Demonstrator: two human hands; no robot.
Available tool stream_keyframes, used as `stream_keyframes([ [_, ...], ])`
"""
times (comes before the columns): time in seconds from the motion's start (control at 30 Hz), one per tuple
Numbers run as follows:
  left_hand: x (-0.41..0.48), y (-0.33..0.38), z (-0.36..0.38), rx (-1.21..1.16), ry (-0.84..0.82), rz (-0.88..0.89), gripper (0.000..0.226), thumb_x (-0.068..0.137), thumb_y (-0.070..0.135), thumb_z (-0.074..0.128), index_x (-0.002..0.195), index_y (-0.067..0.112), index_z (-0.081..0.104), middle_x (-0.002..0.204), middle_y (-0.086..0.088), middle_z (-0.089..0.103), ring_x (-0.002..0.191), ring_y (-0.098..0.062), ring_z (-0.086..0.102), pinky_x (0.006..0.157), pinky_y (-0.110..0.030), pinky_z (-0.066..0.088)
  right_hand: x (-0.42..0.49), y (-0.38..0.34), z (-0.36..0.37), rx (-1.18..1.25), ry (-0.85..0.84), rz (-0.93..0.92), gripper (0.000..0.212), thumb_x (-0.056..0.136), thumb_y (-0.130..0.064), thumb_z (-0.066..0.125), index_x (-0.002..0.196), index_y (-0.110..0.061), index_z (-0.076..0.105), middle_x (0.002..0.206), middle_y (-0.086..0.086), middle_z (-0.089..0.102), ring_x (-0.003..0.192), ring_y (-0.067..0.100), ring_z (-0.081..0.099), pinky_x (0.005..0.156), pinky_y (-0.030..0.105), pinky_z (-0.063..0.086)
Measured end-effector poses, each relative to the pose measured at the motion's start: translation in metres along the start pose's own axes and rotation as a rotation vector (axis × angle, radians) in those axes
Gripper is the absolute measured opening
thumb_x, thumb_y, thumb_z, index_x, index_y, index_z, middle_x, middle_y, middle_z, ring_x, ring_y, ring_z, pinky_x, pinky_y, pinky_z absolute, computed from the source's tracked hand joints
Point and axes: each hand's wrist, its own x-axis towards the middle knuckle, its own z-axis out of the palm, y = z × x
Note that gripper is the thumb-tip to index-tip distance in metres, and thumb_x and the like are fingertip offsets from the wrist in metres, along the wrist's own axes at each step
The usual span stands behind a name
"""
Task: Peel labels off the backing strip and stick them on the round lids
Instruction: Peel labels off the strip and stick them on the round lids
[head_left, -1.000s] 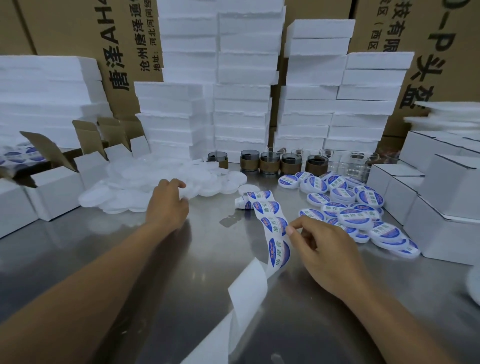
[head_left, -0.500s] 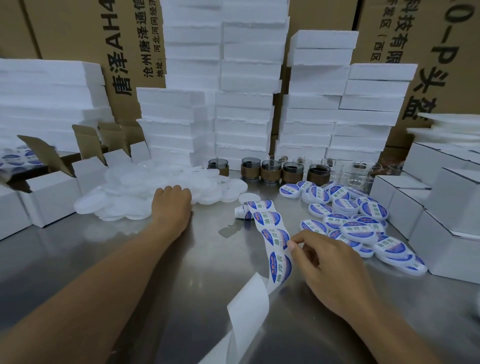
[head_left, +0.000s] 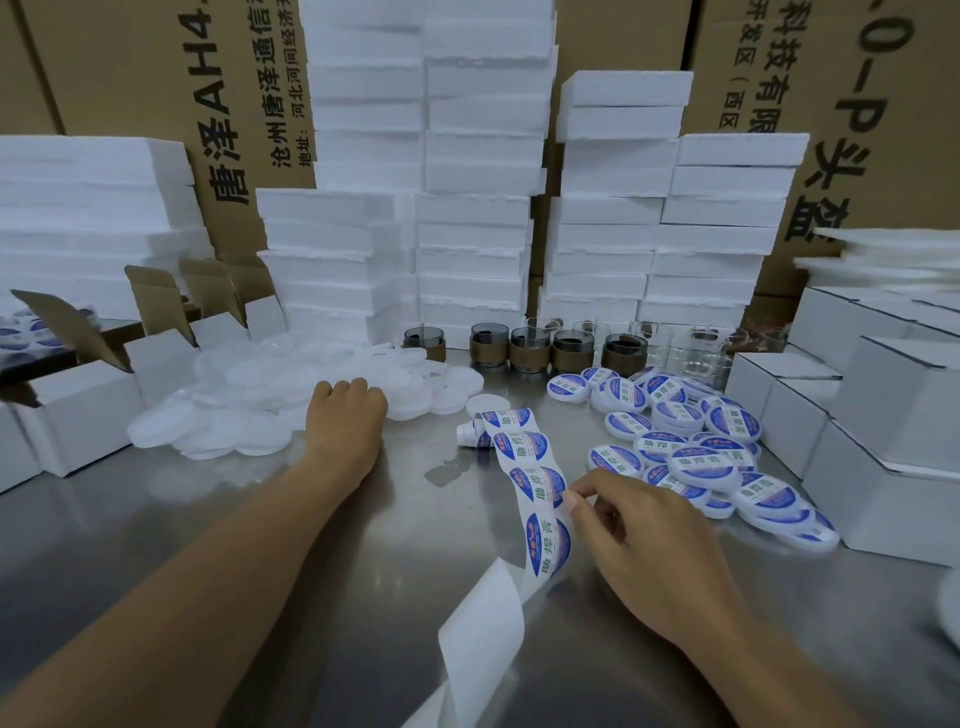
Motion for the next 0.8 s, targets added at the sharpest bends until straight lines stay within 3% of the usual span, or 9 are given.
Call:
stream_keyframes([
  [0.1,-0.007,-0.002,-0.002,-0.074,0.033,-0.048,0.016,0.084,0.002,0.052,0.094,0.014,0.057,0.088,-0.002,0.054,0.085,-0.022,0.052,0.079,-0.029,0.032,0.0,0.0,0.0,-0.004,0.0,-0.003,0.018,0.091,-0.043,0.046,0.089,-0.032,0.059,0.058,-0.016,0.05,0.059,0.006,0.049,0.051,0.017,0.032],
  [0.23,-0.024,-0.008,-0.02,-0.33,0.141,-0.251,0.023,0.092,0.003,0.044,0.073,0.012,0.054,0.082,-0.009,0.061,0.075,-0.028,0.05,0.072,-0.032,0.025,0.0,-0.001,0.0,-0.003,-0.001,0.013,0.018,0.091,-0.042,0.046,0.087,-0.03,0.06,0.058,-0.014,0.051,0.058,0.005,0.048,0.05,0.016,0.029],
  [0.33,-0.04,-0.004,-0.043,-0.599,0.254,-0.294,0.024,0.097,0.013,0.045,0.085,0.007,0.065,0.085,-0.01,0.066,0.082,-0.033,0.059,0.078,-0.037,0.034,-0.001,-0.002,-0.002,0.01,-0.01,0.035,0.017,0.091,-0.039,0.048,0.085,-0.031,0.06,0.057,-0.014,0.051,0.058,0.002,0.049,0.049,0.016,0.029],
  [0.4,-0.055,0.007,-0.063,-0.885,0.369,-0.253,0.018,0.095,0.014,0.053,0.091,0.007,0.069,0.09,-0.006,0.069,0.081,-0.023,0.06,0.08,-0.033,0.041,-0.001,-0.004,-0.002,0.067,-0.003,0.066,0.016,0.091,-0.037,0.05,0.082,-0.031,0.061,0.057,-0.013,0.054,0.059,0.003,0.05,0.05,0.017,0.032],
  [0.5,-0.077,0.032,-0.094,-1.195,0.453,-0.098,0.01,0.089,0.011,0.061,0.093,0.015,0.07,0.084,0.017,0.063,0.074,0.006,0.055,0.07,-0.008,0.038,0.002,-0.011,-0.001,0.405,0.086,0.212,0.018,0.09,-0.031,0.054,0.075,-0.026,0.064,0.056,-0.011,0.057,0.053,0.003,0.049,0.051,0.016,0.037],
  [0.57,-0.09,0.047,-0.102,-1.22,0.465,0.032,0.01,0.088,0.012,0.062,0.091,0.017,0.07,0.081,0.023,0.058,0.074,0.008,0.053,0.073,-0.01,0.038,0.006,-0.018,-0.005,0.717,0.146,0.321,0.017,0.09,-0.025,0.055,0.082,-0.018,0.068,0.054,-0.011,0.058,0.046,0.002,0.047,0.049,0.012,0.038],
  [0.63,-0.099,0.06,-0.104,-1.139,0.483,0.15,0.011,0.086,0.015,0.06,0.09,0.014,0.07,0.082,0.014,0.062,0.075,-0.005,0.055,0.076,-0.027,0.04,0.009,-0.024,-0.01,0.937,0.148,0.379,0.017,0.088,-0.031,0.057,0.088,-0.018,0.069,0.062,-0.011,0.065,0.051,0.004,0.055,0.05,0.012,0.042],
  [0.73,-0.105,0.072,-0.103,-0.953,0.578,0.291,0.011,0.083,0.014,0.062,0.089,0.01,0.071,0.084,-0.002,0.068,0.077,-0.019,0.06,0.075,-0.03,0.035,0.009,-0.031,-0.012,1.107,0.052,0.352,0.039,0.069,-0.054,0.056,0.091,-0.024,0.069,0.085,-0.011,0.072,0.071,0.004,0.066,0.061,0.016,0.052],
  [0.8,-0.107,0.075,-0.103,-0.833,0.671,0.362,0.012,0.085,0.014,0.063,0.088,0.008,0.072,0.082,-0.005,0.068,0.076,-0.024,0.063,0.075,-0.03,0.035,0.008,-0.035,-0.01,1.16,0.014,0.358,0.045,0.063,-0.059,0.057,0.087,-0.024,0.071,0.089,-0.007,0.073,0.08,0.007,0.069,0.067,0.021,0.055],
])
